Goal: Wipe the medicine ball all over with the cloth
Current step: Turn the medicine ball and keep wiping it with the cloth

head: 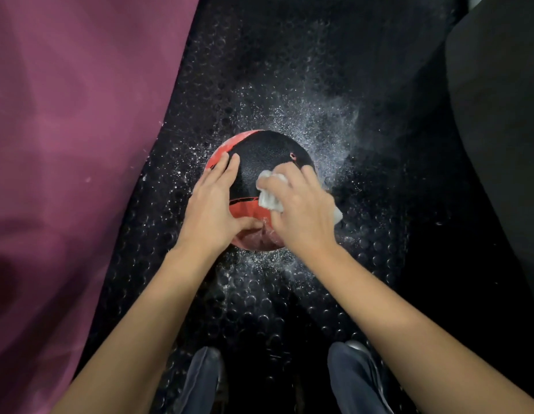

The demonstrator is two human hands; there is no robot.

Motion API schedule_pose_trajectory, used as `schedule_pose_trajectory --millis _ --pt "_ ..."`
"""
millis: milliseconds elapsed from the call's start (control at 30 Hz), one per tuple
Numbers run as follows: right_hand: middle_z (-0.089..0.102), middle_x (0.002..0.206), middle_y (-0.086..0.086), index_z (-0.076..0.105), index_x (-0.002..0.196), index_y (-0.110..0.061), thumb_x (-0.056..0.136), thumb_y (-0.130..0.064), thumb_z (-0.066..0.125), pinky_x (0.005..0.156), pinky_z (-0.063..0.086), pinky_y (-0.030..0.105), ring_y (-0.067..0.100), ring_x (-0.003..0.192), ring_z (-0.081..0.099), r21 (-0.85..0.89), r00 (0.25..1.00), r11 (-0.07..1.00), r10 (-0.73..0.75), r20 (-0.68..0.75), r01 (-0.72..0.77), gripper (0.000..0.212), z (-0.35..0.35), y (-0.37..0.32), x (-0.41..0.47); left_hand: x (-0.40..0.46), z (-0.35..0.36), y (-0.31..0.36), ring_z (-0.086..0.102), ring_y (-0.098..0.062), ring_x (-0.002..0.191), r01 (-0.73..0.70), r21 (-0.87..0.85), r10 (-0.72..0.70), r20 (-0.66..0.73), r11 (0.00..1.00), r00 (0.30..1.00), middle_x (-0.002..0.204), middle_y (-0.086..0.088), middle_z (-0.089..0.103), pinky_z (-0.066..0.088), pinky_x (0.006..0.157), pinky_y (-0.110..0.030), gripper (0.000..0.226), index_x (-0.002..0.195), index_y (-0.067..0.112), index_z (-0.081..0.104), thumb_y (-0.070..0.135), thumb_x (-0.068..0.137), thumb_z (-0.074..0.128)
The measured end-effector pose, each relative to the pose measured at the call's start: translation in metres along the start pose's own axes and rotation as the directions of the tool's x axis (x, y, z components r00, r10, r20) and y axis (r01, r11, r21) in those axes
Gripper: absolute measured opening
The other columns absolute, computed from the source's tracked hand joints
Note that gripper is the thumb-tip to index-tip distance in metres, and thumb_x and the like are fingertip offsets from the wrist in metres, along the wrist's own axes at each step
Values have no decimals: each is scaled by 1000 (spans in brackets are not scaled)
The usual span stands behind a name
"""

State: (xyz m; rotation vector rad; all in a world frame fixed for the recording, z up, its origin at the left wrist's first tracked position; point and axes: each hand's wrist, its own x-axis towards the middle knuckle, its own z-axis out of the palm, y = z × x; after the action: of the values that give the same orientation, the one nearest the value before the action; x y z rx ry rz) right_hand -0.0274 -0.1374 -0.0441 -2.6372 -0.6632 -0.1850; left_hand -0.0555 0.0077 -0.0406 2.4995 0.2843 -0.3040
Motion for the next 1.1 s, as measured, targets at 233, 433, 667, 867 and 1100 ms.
schedule_pose_trajectory --millis 233,433,667,867,1100 --pt "61 94 0 68 90 -22 72 -3 54 46 16 18 25 81 53 32 988 988 151 -32 -150 30 -2 5 2 1 3 4 10 -20 150 -9 7 9 0 1000 1000 162 4 11 12 121 -36 120 155 20 15 37 61 88" --pt "60 103 -5 69 98 -27 80 -3 54 59 38 28 20 94 51 38 975 974 223 18 -223 33 -4 20 17 -5 1 4 8 -18 150 6 -1 -6 -4 1000 1000 162 6 9 9 119 -37 119 155 23 13 36 62 87" --pt "60 96 -4 69 92 -26 78 -3 55 46 27 20 21 87 52 -10 998 1000 27 54 -27 30 -4 11 19 -5 0 3 10 -18 149 9 0 -9 -7 1000 1000 162 6 9 10 119 -34 119 155 22 15 36 62 87" --pt "59 108 -8 68 99 -31 92 -15 52 68 36 29 19 99 56 122 901 897 404 162 -424 23 -2 43 50 -4 -2 6 10 -21 149 -15 34 15 21 999 1000 162 4 8 9 119 -34 117 155 21 13 41 66 85" --pt "58 106 -11 68 100 -32 88 -8 56 65 36 27 13 96 55 238 920 891 356 167 -388 29 -3 27 34 8 22 36 4 -23 150 71 -59 -79 -154 996 985 162 -3 15 3 121 -46 53 154 17 22 37 105 23"
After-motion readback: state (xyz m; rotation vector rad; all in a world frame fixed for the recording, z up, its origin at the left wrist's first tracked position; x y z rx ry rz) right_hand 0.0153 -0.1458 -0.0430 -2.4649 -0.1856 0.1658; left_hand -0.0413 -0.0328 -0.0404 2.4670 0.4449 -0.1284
